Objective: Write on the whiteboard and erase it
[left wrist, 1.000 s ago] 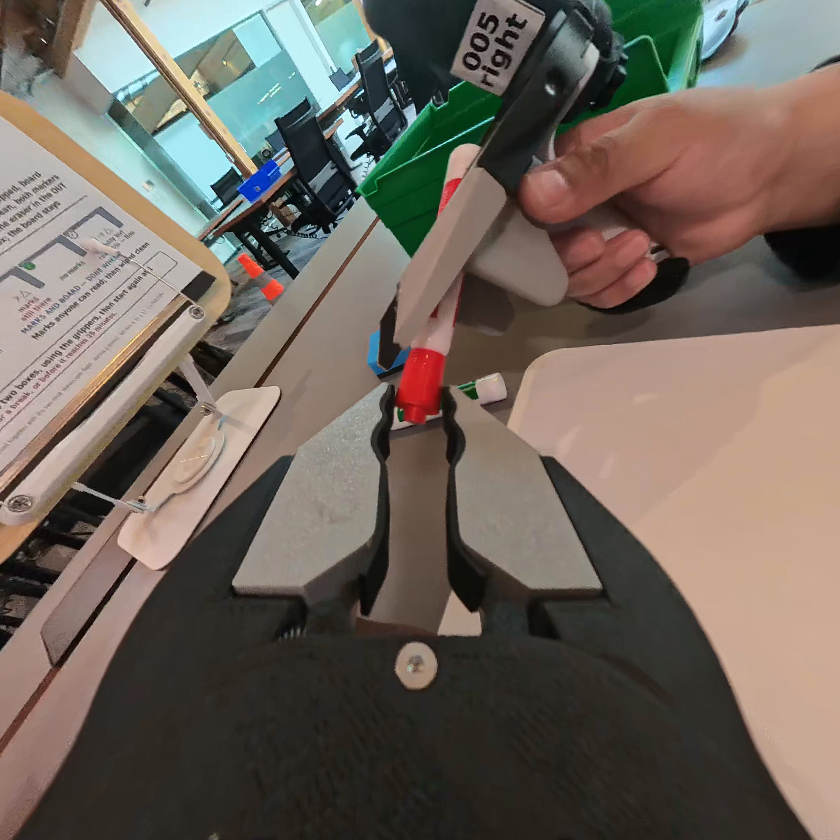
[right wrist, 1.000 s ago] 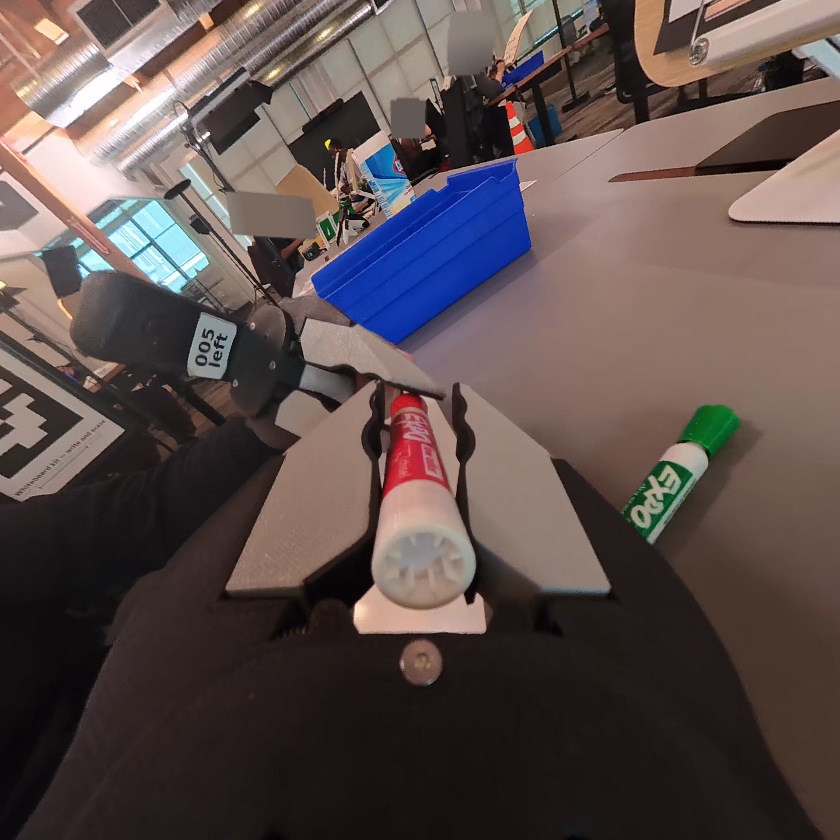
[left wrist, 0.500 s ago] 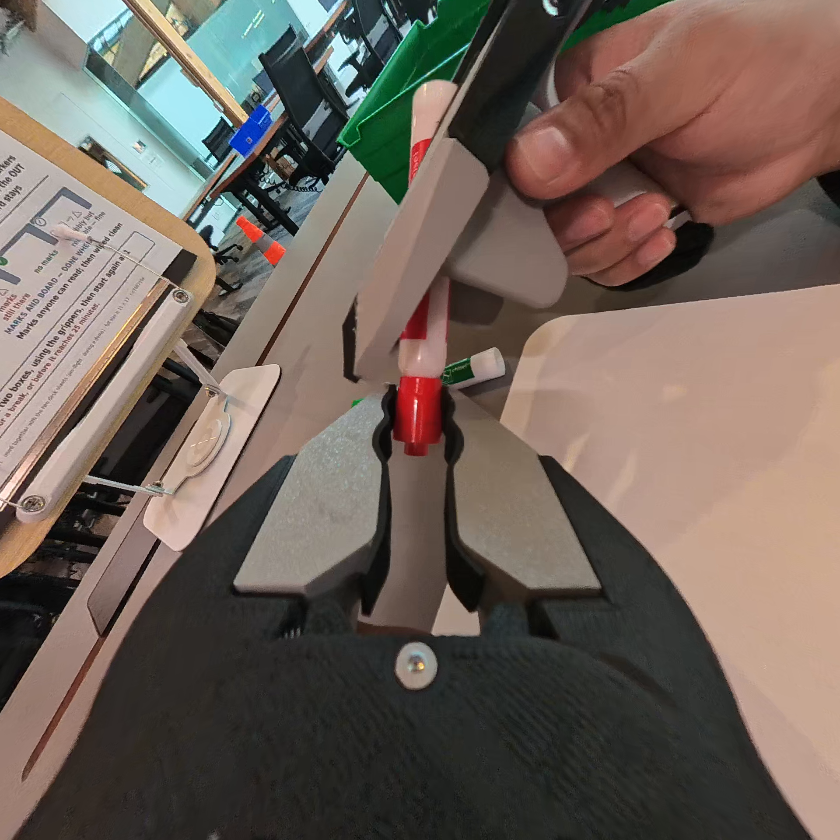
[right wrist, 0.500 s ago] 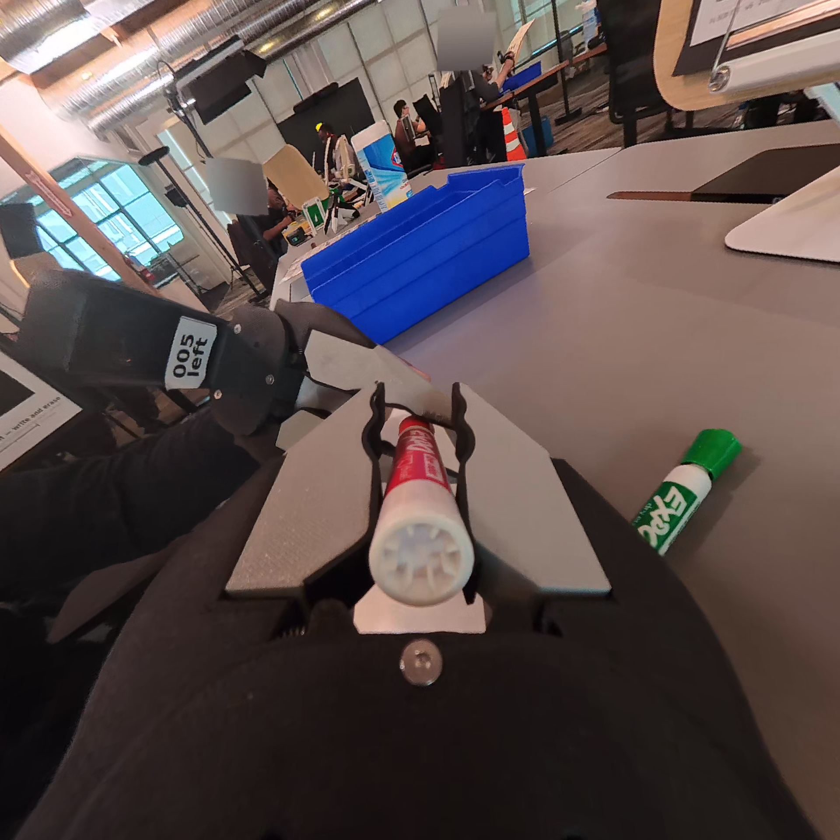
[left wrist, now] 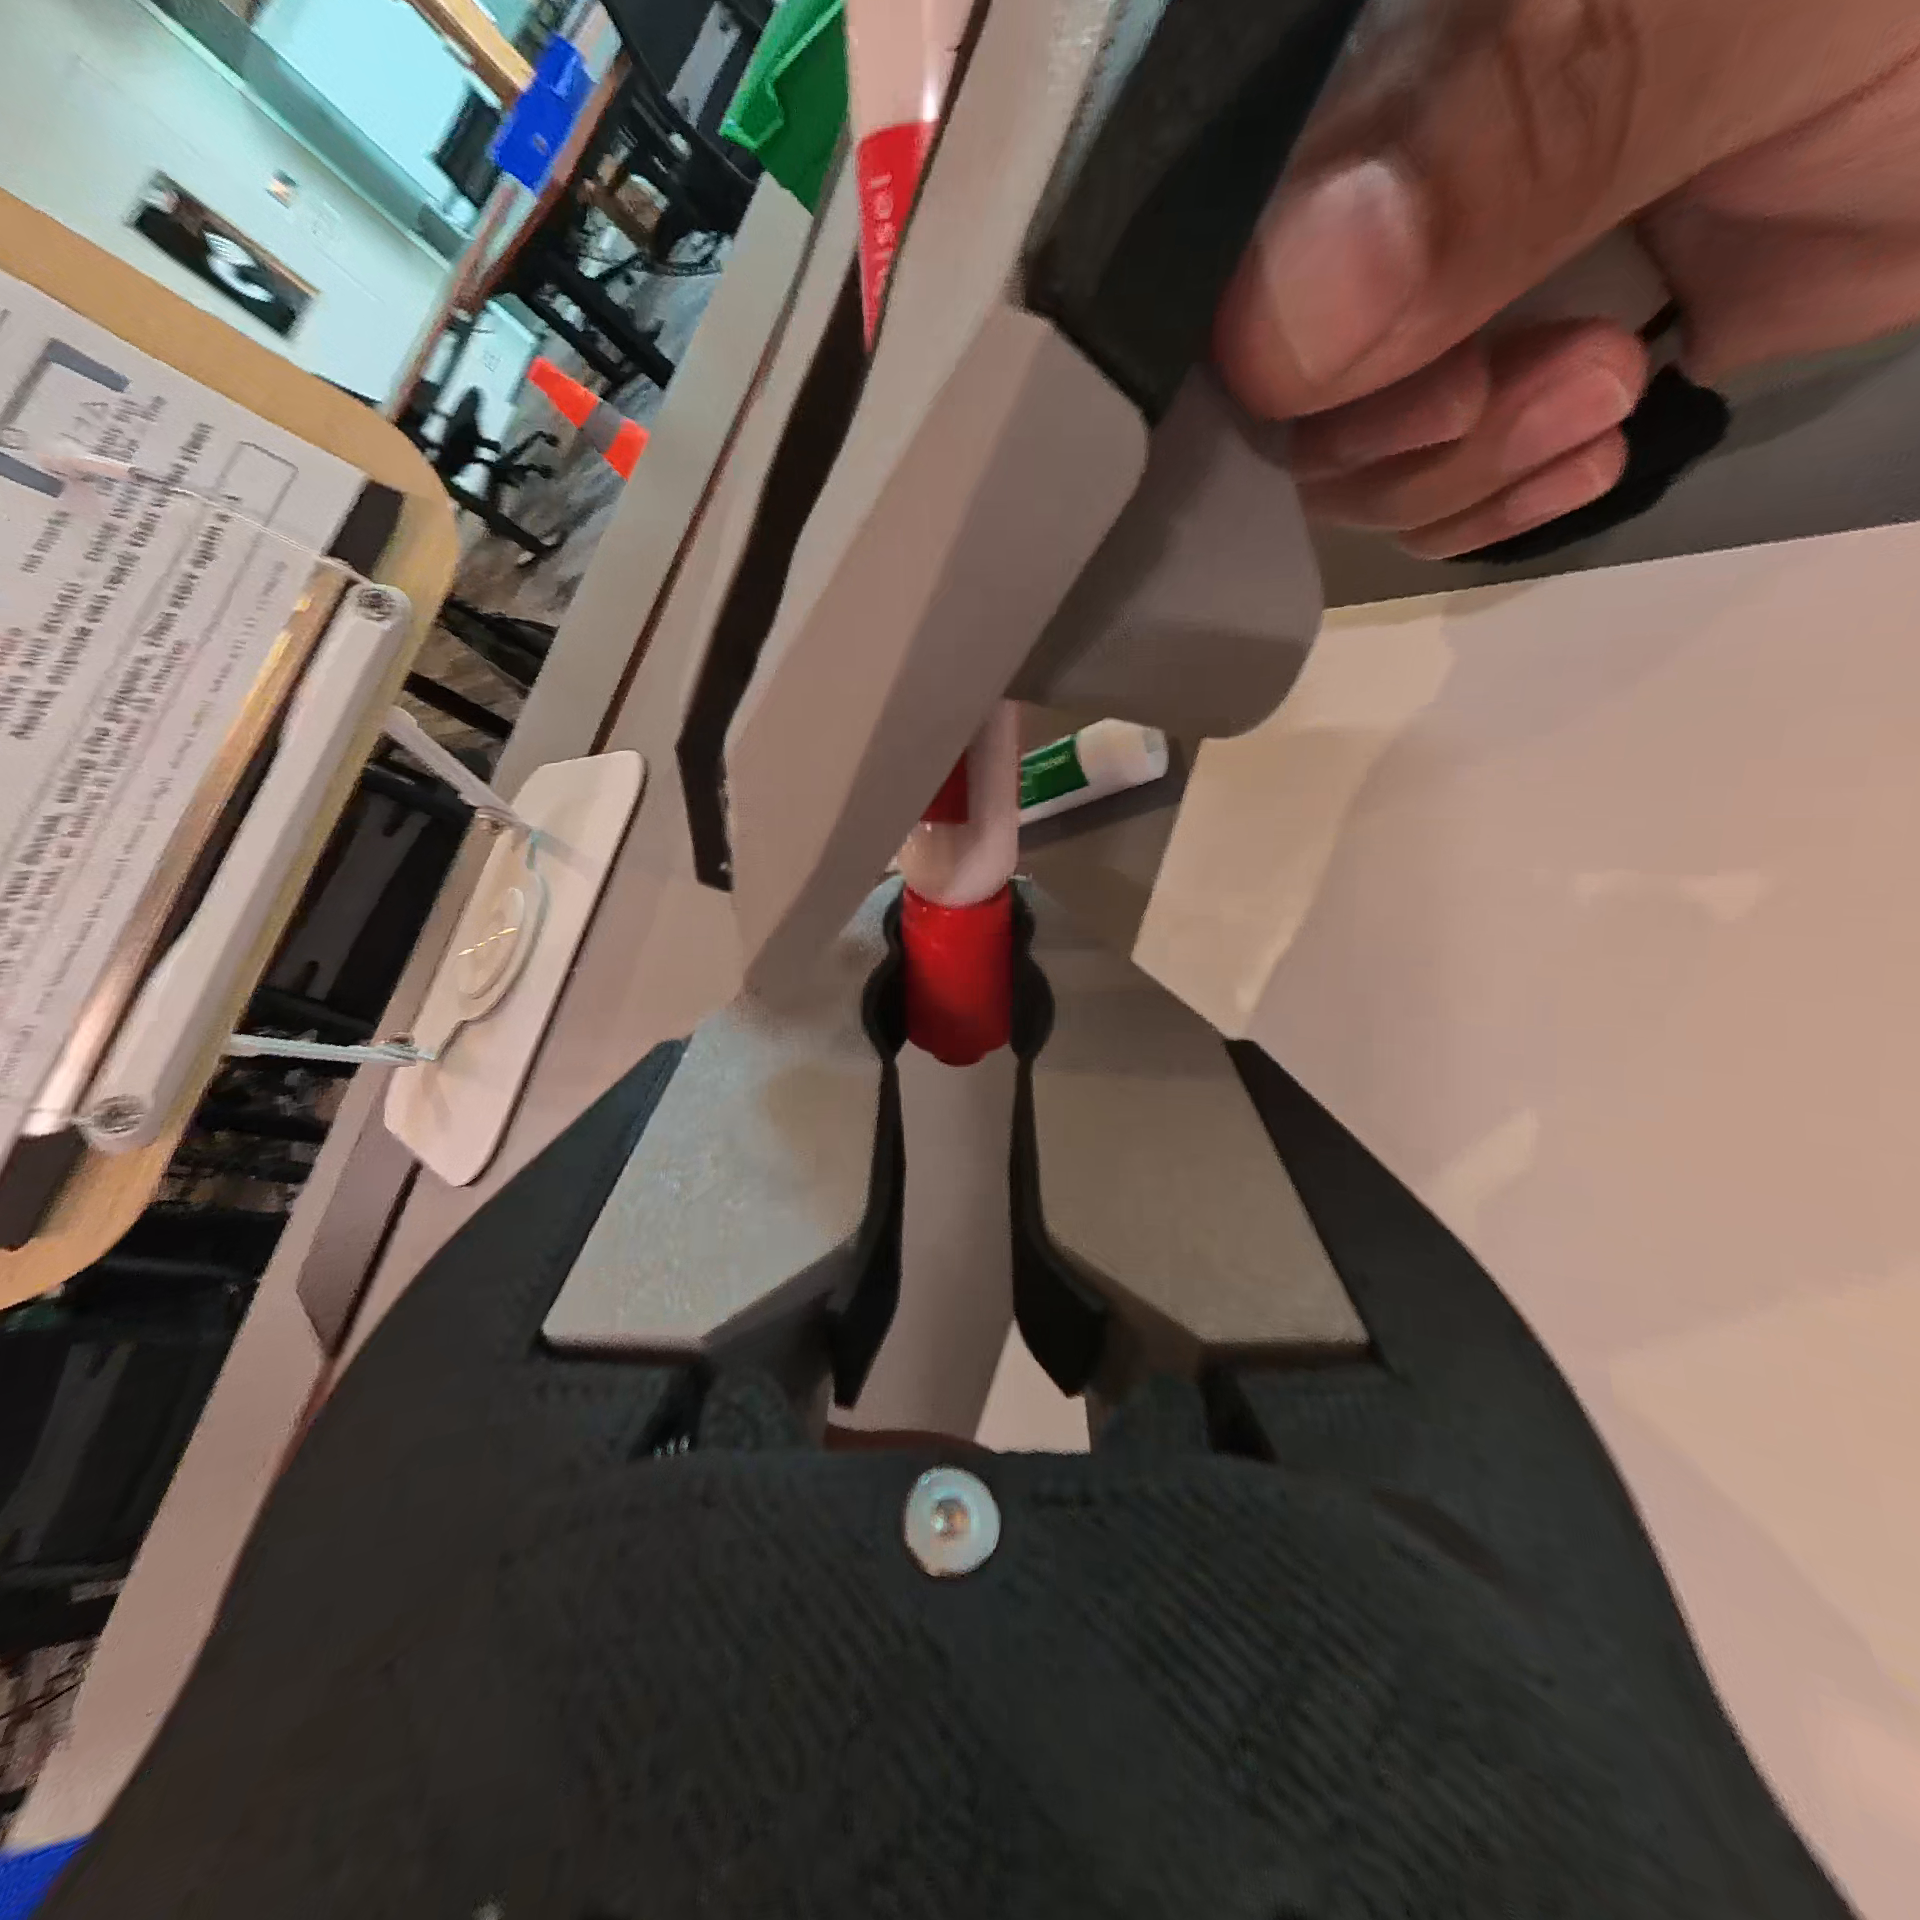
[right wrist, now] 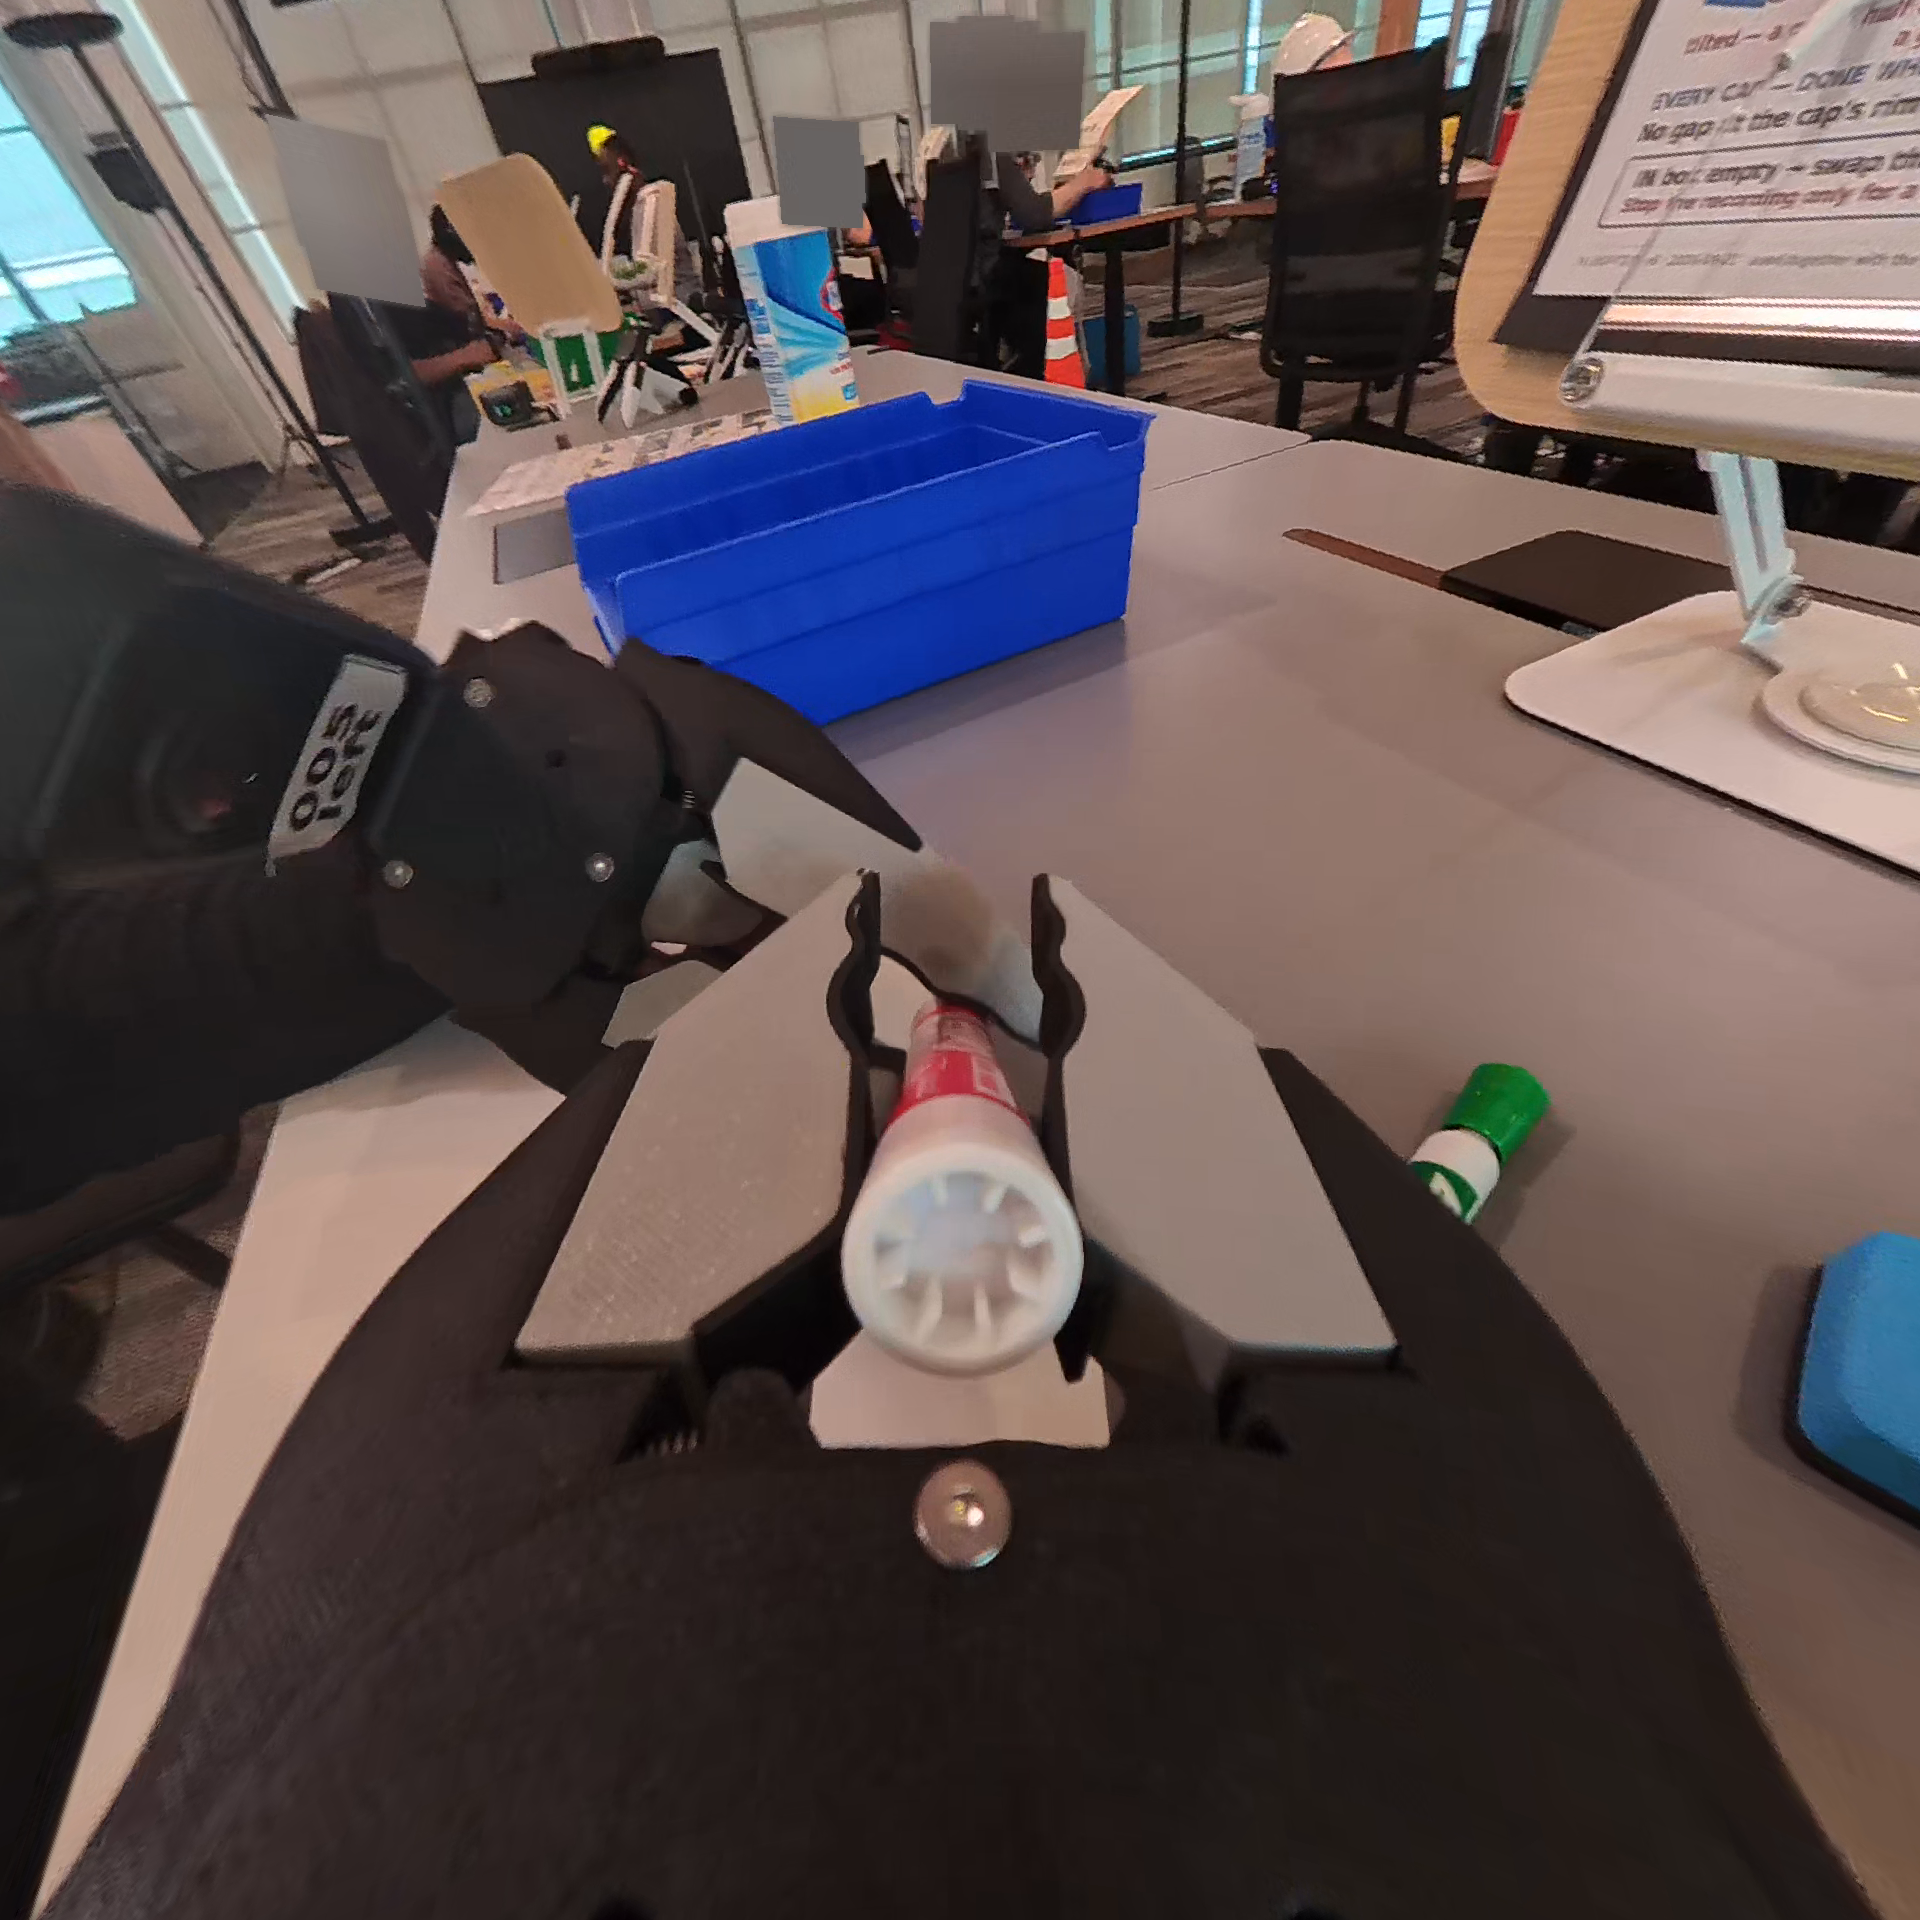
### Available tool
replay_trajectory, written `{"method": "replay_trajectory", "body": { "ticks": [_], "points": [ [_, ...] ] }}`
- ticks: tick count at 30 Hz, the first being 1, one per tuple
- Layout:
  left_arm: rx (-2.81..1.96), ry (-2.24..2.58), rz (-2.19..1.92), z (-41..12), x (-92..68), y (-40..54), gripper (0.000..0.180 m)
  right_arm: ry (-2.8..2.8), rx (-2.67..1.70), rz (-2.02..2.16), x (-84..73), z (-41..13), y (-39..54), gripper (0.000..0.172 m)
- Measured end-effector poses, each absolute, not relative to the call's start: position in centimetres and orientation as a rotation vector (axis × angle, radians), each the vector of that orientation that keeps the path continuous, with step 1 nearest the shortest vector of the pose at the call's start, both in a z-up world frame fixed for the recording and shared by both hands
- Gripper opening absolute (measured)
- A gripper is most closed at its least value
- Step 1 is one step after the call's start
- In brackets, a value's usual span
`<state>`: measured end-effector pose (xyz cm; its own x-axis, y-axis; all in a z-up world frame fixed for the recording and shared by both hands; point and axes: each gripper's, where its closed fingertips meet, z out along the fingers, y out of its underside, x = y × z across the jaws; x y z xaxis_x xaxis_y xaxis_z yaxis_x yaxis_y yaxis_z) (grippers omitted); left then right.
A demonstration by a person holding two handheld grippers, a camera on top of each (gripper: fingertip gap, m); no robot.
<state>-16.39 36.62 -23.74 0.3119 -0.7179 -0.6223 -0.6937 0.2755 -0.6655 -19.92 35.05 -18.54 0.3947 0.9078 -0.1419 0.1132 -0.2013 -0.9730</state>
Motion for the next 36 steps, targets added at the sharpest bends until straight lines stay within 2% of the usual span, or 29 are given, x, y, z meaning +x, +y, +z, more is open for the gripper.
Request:
{"method": "replay_trajectory", "body": {
  "ticks": [1, 5, 11, 14, 21, 23, 32, 34, 36],
  "points": [
    [-1.447, 1.412, -0.082, -23.9, -16.1, 36.0, 0.013, -0.936, -1.587, 0.991, -19.9, -18.1, 34.6, 0.028],
    [-1.48, 1.423, -0.632, -21.8, -14.9, 31.7, 0.012, -1.017, -1.413, 1.212, -19.7, -15.2, 31.4, 0.027],
    [-1.471, 1.509, -1.214, -20.7, -15.9, 26.8, 0.014, -1.214, -1.32, 1.24, -20.9, -15.4, 28.2, 0.027],
    [-1.48, 1.41, -1.05, -20.5, -15.9, 29.4, 0.014, -1.06, -1.45, 1.21, -20.3, -15.9, 31.1, 0.029],
    [-1.28, 1.39, 0.031, -21.3, -16.2, 35.7, 0.014, -0.752, -1.668, 1.34, -19.1, -17.7, 35.0, 0.029],
    [-1.289, 1.401, 0.084, -21.6, -16.2, 35.8, 0.014, -0.791, -1.656, 1.309, -19.1, -17.6, 34.7, 0.029],
    [-1.517, 1.442, -1.391, -19.3, -15.5, 26.0, 0.014, -1.172, -1.244, 1.324, -20.5, -13.6, 27.2, 0.027],
    [-1.509, 1.415, -1.53, -18.6, -16.0, 25.8, 0.014, -1.173, -1.251, 1.295, -20.6, -13.8, 27.5, 0.027],
    [-1.499, 1.396, -1.398, -19.1, -15.7, 27.0, 0.014, -1.103, -1.32, 1.294, -20.3, -14.1, 29.0, 0.028]
  ]
}}
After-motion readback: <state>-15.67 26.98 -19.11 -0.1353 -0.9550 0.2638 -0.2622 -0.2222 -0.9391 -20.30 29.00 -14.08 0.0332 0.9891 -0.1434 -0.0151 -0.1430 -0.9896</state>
